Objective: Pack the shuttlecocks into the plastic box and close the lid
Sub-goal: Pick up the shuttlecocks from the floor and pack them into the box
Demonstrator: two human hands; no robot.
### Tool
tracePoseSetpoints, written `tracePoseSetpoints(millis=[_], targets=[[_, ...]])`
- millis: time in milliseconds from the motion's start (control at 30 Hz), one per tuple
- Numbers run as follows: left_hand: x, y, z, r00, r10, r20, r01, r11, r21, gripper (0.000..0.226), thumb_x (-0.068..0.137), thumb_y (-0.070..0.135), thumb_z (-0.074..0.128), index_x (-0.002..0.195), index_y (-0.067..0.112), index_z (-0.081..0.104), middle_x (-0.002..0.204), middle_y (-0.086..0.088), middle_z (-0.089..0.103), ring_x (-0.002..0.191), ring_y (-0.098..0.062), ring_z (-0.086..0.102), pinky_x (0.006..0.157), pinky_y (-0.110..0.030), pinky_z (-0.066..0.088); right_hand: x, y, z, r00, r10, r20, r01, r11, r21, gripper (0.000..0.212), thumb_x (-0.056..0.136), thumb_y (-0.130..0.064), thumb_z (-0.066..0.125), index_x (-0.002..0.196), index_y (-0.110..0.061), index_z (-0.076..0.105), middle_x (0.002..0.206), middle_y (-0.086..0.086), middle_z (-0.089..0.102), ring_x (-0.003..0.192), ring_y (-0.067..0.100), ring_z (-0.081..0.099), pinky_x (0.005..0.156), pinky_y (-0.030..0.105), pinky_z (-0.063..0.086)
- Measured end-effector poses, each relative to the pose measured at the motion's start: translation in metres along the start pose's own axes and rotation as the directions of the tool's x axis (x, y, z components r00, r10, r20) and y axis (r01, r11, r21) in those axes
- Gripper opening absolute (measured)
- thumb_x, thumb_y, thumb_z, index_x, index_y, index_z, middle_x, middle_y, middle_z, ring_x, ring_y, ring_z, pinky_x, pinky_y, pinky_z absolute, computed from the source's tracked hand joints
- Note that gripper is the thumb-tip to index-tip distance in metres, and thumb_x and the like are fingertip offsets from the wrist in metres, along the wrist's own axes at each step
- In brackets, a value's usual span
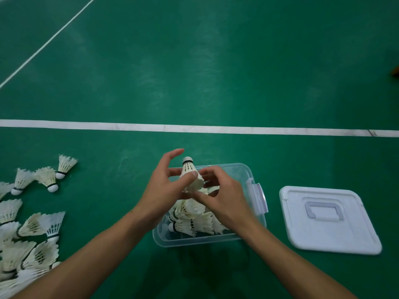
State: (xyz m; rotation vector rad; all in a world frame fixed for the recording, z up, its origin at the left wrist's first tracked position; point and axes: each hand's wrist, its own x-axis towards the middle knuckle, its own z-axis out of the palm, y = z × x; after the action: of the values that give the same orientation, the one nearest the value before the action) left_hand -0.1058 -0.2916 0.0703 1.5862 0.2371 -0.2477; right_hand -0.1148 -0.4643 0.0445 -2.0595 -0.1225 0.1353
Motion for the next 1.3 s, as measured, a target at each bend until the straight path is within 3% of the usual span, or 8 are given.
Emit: tracePoseSetpoints(millis=[67, 167, 333, 500, 633, 733, 1033, 1300], targets=[[0.0, 0.0, 0.008, 0.998, -0.064, 0.012, 0.065, 0.992, -0.113, 0.064, 0.091, 0.016, 0.079, 0.143, 0.04, 0.05, 0.125, -0.015, 0.066, 0.097, -0.029, 0.078, 0.083, -0.053, 0.065, 0.004, -0.002, 0.002, 0.993, -0.038, -0.11, 0.045, 0.997, 0.059, 0.02, 0.092, -0.026, 0.08, 0.109, -0.022, 0.069, 0.096, -0.012, 0.075, 0.091, 0.005, 0.072, 0.069, 0.021, 0.058], [0.0, -0.003, 0.013, 0.993, -0.104, 0.06, 0.108, 0.991, -0.079, 0.066, 0.088, 0.025, 0.084, 0.144, 0.034, 0.05, 0.127, -0.014, 0.065, 0.099, -0.028, 0.078, 0.086, -0.054, 0.064, 0.006, 0.005, -0.005, 0.979, -0.067, -0.193, 0.069, 0.998, 0.003, 0.008, 0.095, -0.014, 0.075, 0.1, -0.019, 0.073, 0.088, -0.014, 0.073, 0.086, 0.002, 0.07, 0.067, 0.013, 0.054], [0.008, -0.012, -0.012, 0.992, 0.048, 0.113, -0.09, 0.912, 0.4, 0.074, 0.076, 0.063, 0.079, 0.14, 0.035, 0.054, 0.121, 0.008, 0.066, 0.104, -0.009, 0.072, 0.091, -0.036, 0.062, 0.014, 0.028, -0.04, 0.991, 0.0, -0.136, -0.032, 0.973, -0.23, 0.013, 0.094, -0.012, 0.073, 0.1, -0.023, 0.078, 0.086, -0.016, 0.073, 0.079, 0.0, 0.069, 0.07, 0.018, 0.057], [0.013, -0.039, -0.037, 0.928, 0.09, 0.361, -0.35, 0.542, 0.764, 0.087, 0.071, 0.065, 0.085, 0.144, 0.034, 0.05, 0.138, 0.013, 0.055, 0.121, -0.004, 0.055, 0.103, -0.034, 0.053, 0.018, 0.047, -0.048, 0.996, 0.091, 0.001, -0.084, 0.93, -0.359, 0.019, 0.095, -0.01, 0.068, 0.099, -0.025, 0.079, 0.087, -0.011, 0.077, 0.08, 0.005, 0.07, 0.076, 0.03, 0.058], [0.017, -0.048, -0.029, 0.866, 0.061, 0.497, -0.5, 0.144, 0.854, 0.083, 0.081, 0.052, 0.083, 0.149, 0.036, 0.04, 0.144, 0.01, 0.054, 0.131, -0.015, 0.052, 0.099, -0.038, 0.053, 0.021, 0.053, -0.035, 0.984, 0.115, 0.137, -0.047, 0.905, -0.422, 0.021, 0.096, -0.009, 0.065, 0.104, -0.021, 0.079, 0.082, -0.011, 0.07, 0.067, -0.006, 0.057, 0.061, 0.013, 0.038], [0.019, -0.051, -0.019, 0.853, 0.062, 0.518, -0.518, -0.017, 0.855, 0.08, 0.083, 0.051, 0.081, 0.149, 0.033, 0.04, 0.14, 0.008, 0.063, 0.122, -0.02, 0.063, 0.087, -0.04, 0.055, 0.025, 0.057, -0.026, 0.973, 0.129, 0.192, -0.038, 0.908, -0.416, 0.022, 0.096, -0.009, 0.066, 0.108, -0.02, 0.08, 0.098, -0.001, 0.079, 0.074, 0.001, 0.06, 0.066, 0.012, 0.041], [0.026, -0.061, -0.007, 0.871, 0.162, 0.465, -0.469, -0.013, 0.883, 0.074, 0.083, 0.062, 0.076, 0.145, 0.035, 0.045, 0.133, 0.017, 0.069, 0.112, -0.015, 0.071, 0.074, -0.034, 0.044, 0.038, 0.065, 0.004, 0.96, 0.121, 0.254, 0.01, 0.889, -0.458, 0.022, 0.091, -0.005, 0.075, 0.109, -0.017, 0.081, 0.106, 0.003, 0.08, 0.089, 0.011, 0.07, 0.087, 0.028, 0.058], [0.028, -0.065, -0.009, 0.865, 0.193, 0.463, -0.481, 0.056, 0.875, 0.081, 0.083, 0.058, 0.077, 0.15, 0.032, 0.039, 0.144, 0.013, 0.06, 0.126, -0.015, 0.062, 0.09, -0.037, 0.053, 0.035, 0.07, -0.002, 0.963, 0.155, 0.221, -0.048, 0.903, -0.427, 0.033, 0.09, -0.015, 0.079, 0.121, -0.02, 0.068, 0.104, -0.005, 0.074, 0.091, 0.007, 0.068, 0.087, 0.029, 0.06]])
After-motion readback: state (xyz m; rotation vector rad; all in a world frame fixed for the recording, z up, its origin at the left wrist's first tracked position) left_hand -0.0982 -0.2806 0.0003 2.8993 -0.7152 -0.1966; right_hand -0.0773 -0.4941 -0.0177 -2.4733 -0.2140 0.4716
